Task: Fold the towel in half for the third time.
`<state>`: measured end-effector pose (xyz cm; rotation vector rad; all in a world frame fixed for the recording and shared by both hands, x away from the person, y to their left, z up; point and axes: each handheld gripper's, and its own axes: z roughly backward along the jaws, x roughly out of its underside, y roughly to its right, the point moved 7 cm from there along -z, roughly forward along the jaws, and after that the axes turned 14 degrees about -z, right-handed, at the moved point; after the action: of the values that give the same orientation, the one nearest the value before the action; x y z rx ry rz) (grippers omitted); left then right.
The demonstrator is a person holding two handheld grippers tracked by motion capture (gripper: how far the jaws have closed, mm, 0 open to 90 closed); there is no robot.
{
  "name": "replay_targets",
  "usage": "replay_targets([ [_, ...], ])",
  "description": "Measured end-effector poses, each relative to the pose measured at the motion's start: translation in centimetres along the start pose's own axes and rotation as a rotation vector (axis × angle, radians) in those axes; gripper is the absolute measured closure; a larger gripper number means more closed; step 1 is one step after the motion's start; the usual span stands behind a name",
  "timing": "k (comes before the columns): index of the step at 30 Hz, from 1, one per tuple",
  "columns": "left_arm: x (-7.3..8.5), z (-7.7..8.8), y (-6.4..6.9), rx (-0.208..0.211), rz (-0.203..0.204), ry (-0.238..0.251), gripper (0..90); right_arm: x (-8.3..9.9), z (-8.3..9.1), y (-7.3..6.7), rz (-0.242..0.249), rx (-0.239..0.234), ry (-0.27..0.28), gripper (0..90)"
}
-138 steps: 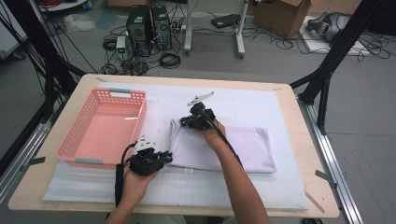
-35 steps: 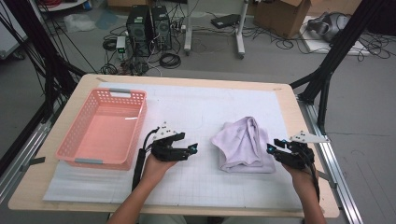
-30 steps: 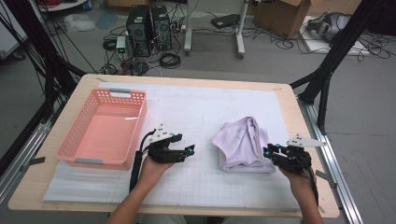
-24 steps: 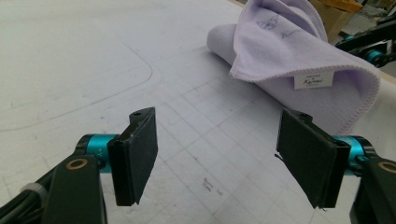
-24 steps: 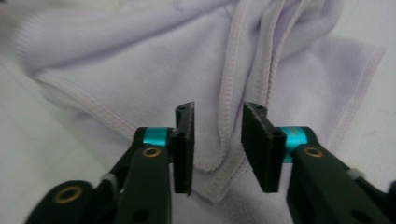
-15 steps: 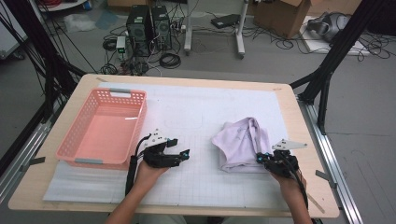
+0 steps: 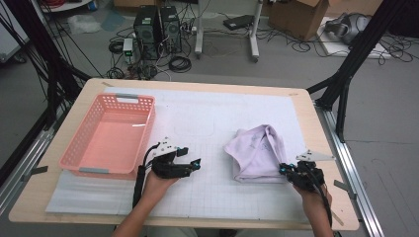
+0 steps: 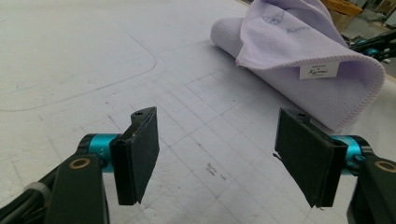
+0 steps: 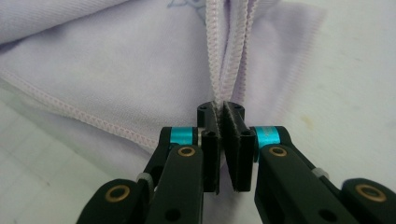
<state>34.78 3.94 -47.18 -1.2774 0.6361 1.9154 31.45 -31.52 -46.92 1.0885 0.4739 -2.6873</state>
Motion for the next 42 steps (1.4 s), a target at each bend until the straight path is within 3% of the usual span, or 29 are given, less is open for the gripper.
replay_targets([
  [3,0.0,0.0,0.0,-0.002,0.002,0.005,30.7,0.5,0.8,0.8,-0.016,0.023,-0.012,85.2],
  [7,0.0,0.1,-0.1,-0.007,0.005,0.004,30.7,0.9,0.6,1.0,0.004,0.053,-0.042,82.0],
  [10,0.0,0.2,-0.3,-0.012,0.007,0.007,30.5,0.2,0.7,0.4,0.055,0.088,-0.028,70.0],
  [11,0.0,0.3,-0.3,-0.013,0.009,0.007,30.5,-0.1,0.8,0.2,0.047,0.084,-0.02,67.1],
  [14,0.0,0.3,-0.4,-0.015,0.009,0.012,30.4,-2.3,1.3,-1.5,0.067,0.037,0.044,62.5],
  [18,-0.1,0.3,-0.3,-0.012,0.007,0.014,30.4,-4.9,0.3,-4.4,0.121,-0.039,0.067,58.3],
  [25,0.0,0.5,-0.4,-0.014,0.001,0.011,30.1,-6.5,-3.1,-10.0,0.203,-0.193,0.018,48.9],
  [28,0.0,0.6,-0.4,-0.011,0.003,0.014,30.1,-6.6,-4.0,-12.0,0.251,-0.213,-0.011,48.9],
  [32,0.0,0.6,-0.4,-0.012,0.001,0.014,30.2,-6.2,-5.5,-13.7,0.312,-0.207,-0.074,53.9],
  [35,0.0,0.6,-0.5,-0.014,0.0,0.013,30.2,-5.8,-6.1,-13.6,0.331,-0.174,-0.108,68.8],
  [37,0.0,0.5,-0.4,-0.012,0.002,0.013,30.2,-5.6,-6.0,-13.4,0.327,-0.188,-0.113,84.1],
  [42,0.1,0.5,-0.4,-0.014,0.005,0.011,30.2,-5.4,-4.4,-11.8,0.269,-0.206,-0.065,86.9],
])
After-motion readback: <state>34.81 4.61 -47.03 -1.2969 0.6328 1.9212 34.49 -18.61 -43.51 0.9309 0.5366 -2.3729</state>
